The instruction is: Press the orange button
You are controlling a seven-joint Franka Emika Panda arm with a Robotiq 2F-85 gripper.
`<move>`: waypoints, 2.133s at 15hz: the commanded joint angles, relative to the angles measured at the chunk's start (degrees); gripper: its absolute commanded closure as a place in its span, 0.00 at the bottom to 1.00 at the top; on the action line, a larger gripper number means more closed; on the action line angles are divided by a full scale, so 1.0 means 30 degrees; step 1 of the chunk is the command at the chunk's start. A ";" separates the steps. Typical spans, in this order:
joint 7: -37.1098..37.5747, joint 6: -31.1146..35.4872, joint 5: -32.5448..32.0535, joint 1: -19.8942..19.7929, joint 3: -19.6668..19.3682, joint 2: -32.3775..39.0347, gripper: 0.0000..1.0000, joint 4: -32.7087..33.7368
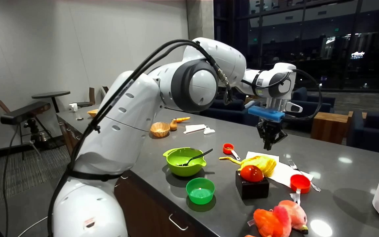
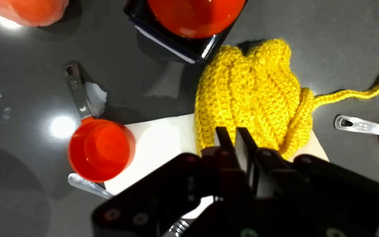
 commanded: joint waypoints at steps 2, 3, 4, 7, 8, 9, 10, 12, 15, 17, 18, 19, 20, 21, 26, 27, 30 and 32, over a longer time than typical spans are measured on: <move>0.2232 0.0351 -0.0355 0.0121 -0.0784 -0.2892 1.00 -0.3349; 0.2655 0.0472 -0.0299 0.0039 -0.0968 -0.3495 1.00 -0.4190; 0.3141 0.0459 -0.0258 -0.0002 -0.1148 -0.4080 1.00 -0.4986; 0.4052 0.0569 -0.0137 -0.0184 -0.1651 -0.5768 1.00 -0.7478; 0.4217 0.0559 -0.0123 -0.0221 -0.1758 -0.6268 1.00 -0.8243; 0.4308 0.0552 -0.0080 -0.0272 -0.1831 -0.6689 1.00 -0.8910; 0.4194 0.0543 0.0028 -0.0318 -0.1827 -0.7055 1.00 -0.9586; 0.3634 0.0298 0.0277 -0.0360 -0.1726 -0.7621 1.00 -1.0693; 0.3014 0.0508 0.0525 -0.0215 -0.1493 -0.8179 1.00 -1.1958; 0.2732 0.0554 0.0650 -0.0089 -0.1306 -0.8272 1.00 -1.2376; 0.2513 0.0561 0.0628 -0.0024 -0.1207 -0.8217 1.00 -1.2447; 0.2435 0.0589 0.0592 0.0048 -0.1122 -0.8189 1.00 -1.2496; 0.2283 0.0599 0.0570 0.0120 -0.1044 -0.8101 1.00 -1.2456; 0.2150 0.0535 0.0556 0.0186 -0.0973 -0.8010 1.00 -1.2372; 0.1591 0.0353 0.0270 0.0399 -0.0727 -0.7449 1.00 -1.1798; 0.1415 0.0408 0.0201 0.0428 -0.0705 -0.7341 1.00 -1.1718; 0.0854 0.0275 0.0208 0.0395 -0.0675 -0.6972 1.00 -1.1334; 0.0486 0.0217 0.0177 0.0389 -0.0653 -0.6729 1.00 -1.1024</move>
